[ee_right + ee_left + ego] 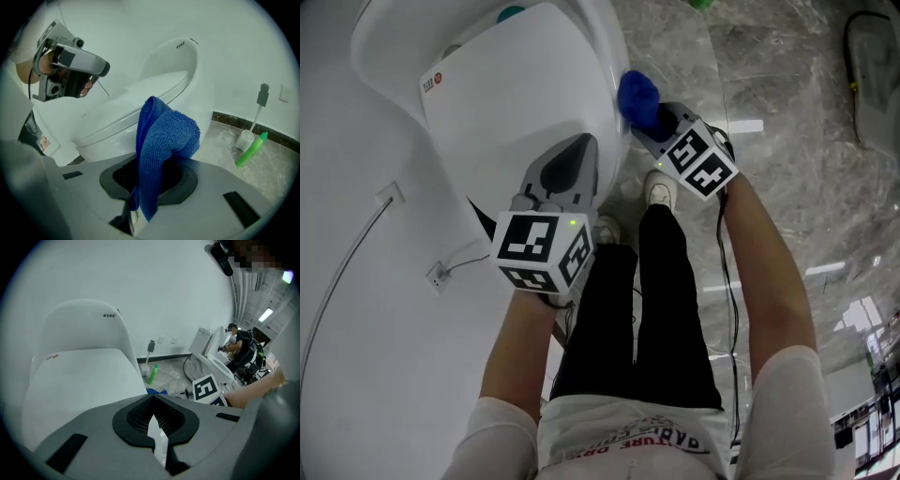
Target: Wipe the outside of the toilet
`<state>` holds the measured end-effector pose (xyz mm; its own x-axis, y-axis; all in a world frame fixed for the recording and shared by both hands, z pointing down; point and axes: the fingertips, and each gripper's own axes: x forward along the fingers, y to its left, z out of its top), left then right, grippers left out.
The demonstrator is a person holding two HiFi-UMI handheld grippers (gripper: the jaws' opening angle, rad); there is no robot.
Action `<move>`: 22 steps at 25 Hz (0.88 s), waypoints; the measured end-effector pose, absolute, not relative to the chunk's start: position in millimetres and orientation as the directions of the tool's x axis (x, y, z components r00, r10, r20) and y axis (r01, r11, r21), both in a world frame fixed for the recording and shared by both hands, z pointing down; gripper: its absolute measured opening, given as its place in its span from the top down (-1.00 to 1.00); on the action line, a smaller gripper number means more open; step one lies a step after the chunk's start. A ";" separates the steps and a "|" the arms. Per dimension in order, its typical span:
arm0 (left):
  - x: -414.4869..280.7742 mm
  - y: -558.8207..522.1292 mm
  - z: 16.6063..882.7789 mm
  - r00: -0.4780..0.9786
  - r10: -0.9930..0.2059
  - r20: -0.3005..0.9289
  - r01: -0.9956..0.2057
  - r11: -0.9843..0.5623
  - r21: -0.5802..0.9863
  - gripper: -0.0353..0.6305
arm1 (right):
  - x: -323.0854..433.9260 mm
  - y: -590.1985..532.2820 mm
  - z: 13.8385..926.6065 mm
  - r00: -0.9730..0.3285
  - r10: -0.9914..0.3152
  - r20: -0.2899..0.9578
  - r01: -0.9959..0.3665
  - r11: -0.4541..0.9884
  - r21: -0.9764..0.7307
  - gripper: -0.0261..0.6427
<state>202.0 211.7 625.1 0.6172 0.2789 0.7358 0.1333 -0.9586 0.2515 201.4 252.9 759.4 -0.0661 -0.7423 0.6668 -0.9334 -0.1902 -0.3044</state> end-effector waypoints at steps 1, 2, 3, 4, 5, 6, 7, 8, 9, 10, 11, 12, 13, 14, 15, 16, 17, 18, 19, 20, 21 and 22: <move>194.6 213.1 625.5 0.617 0.279 0.736 0.131 -0.958 0.254 0.88 | 194.9 253.7 760.1 -0.067 -0.741 0.668 -0.929 -0.198 -0.313 0.69; 187.4 215.0 626.0 0.617 0.281 0.735 0.131 -0.958 0.256 0.88 | 189.0 255.0 760.5 -0.068 -0.739 0.671 -0.926 -0.204 -0.318 0.69; 180.1 217.1 626.5 0.616 0.285 0.735 0.134 -0.957 0.259 0.88 | 183.3 256.7 760.8 -0.068 -0.735 0.675 -0.925 -0.207 -0.318 0.69; 172.8 218.7 627.1 0.614 0.288 0.734 0.137 -0.956 0.261 0.88 | 177.1 258.3 761.2 -0.066 -0.730 0.681 -0.926 -0.209 -0.314 0.69; 165.5 219.4 627.5 0.614 0.292 0.734 0.139 -0.955 0.263 0.88 | 170.1 259.3 761.8 -0.064 -0.723 0.687 -0.928 -0.210 -0.307 0.69; 158.6 219.4 627.5 0.614 0.295 0.732 0.141 -0.954 0.266 0.88 | 162.5 259.8 762.3 -0.061 -0.718 0.694 -0.930 -0.213 -0.301 0.69; 152.1 219.1 627.0 0.616 0.299 0.729 0.144 -0.952 0.268 0.88 | 154.5 259.9 762.8 -0.056 -0.712 0.699 -0.930 -0.218 -0.297 0.69; 145.8 218.8 625.9 0.618 0.303 0.726 0.149 -0.951 0.270 0.88 | 146.2 260.2 763.4 -0.050 -0.707 0.705 -0.928 -0.227 -0.294 0.69; 139.6 218.5 624.5 0.620 0.308 0.722 0.156 -0.950 0.271 0.88 | 138.1 260.6 764.0 -0.042 -0.702 0.711 -0.926 -0.239 -0.291 0.69; 133.5 218.1 622.8 0.622 0.312 0.718 0.164 -0.949 0.271 0.88 | 130.8 261.2 764.5 -0.030 -0.697 0.717 -0.924 -0.254 -0.286 0.69; 127.3 217.4 621.1 0.624 0.317 0.714 0.172 -0.947 0.270 0.88 | 124.2 261.6 764.9 -0.016 -0.692 0.722 -0.920 -0.272 -0.281 0.69; 120.7 216.2 620.0 0.625 0.321 0.712 0.180 -0.946 0.268 0.88 | 117.7 261.8 765.4 -0.002 -0.687 0.727 -0.915 -0.292 -0.278 0.69; 113.6 214.6 619.9 0.624 0.325 0.711 0.188 -0.945 0.267 0.88 | 110.8 261.7 766.1 0.011 -0.682 0.731 -0.908 -0.313 -0.278 0.69; 106.4 212.4 620.8 0.621 0.328 0.712 0.194 -0.944 0.266 0.88 | 103.3 261.2 767.2 0.021 -0.678 0.734 -0.900 -0.333 -0.281 0.69; 99.1 209.8 621.9 0.618 0.331 0.713 0.199 -0.943 0.265 0.88 | 94.9 260.2 768.6 0.027 -0.675 0.738 -0.892 -0.350 -0.287 0.69; 92.0 207.0 622.7 0.616 0.334 0.714 0.204 -0.942 0.266 0.88 | 85.4 258.7 770.0 0.029 -0.671 0.741 -0.884 -0.363 -0.295 0.69; 84.8 204.3 623.1 0.614 0.338 0.713 0.208 -0.941 0.267 0.88 | 75.0 256.9 771.4 0.028 -0.667 0.744 -0.878 -0.372 -0.301 0.69; 77.2 202.2 623.5 0.613 0.342 0.712 0.213 -0.939 0.268 0.88 | 64.0 255.0 772.7 0.025 -0.663 0.748 -0.875 -0.377 -0.305 0.69; 68.9 200.5 624.4 0.611 0.347 0.712 0.218 -0.938 0.270 0.88 | 52.4 252.9 774.0 0.019 -0.659 0.752 -0.874 -0.376 -0.307 0.69; 60.0 199.3 625.7 0.607 0.352 0.712 0.225 -0.936 0.271 0.88 | 40.4 250.5 775.6 0.011 -0.653 0.757 -0.877 -0.370 -0.307 0.69; 50.6 198.4 627.5 0.603 0.357 0.713 0.233 -0.934 0.271 0.88 | 28.8 247.7 777.4 0.002 -0.647 0.762 -0.882 -0.361 -0.304 0.69; 40.9 197.6 629.8 0.597 0.362 0.715 0.240 -0.932 0.272 0.88 | 18.1 244.9 779.3 -0.005 -0.640 0.768 -0.887 -0.352 -0.299 0.69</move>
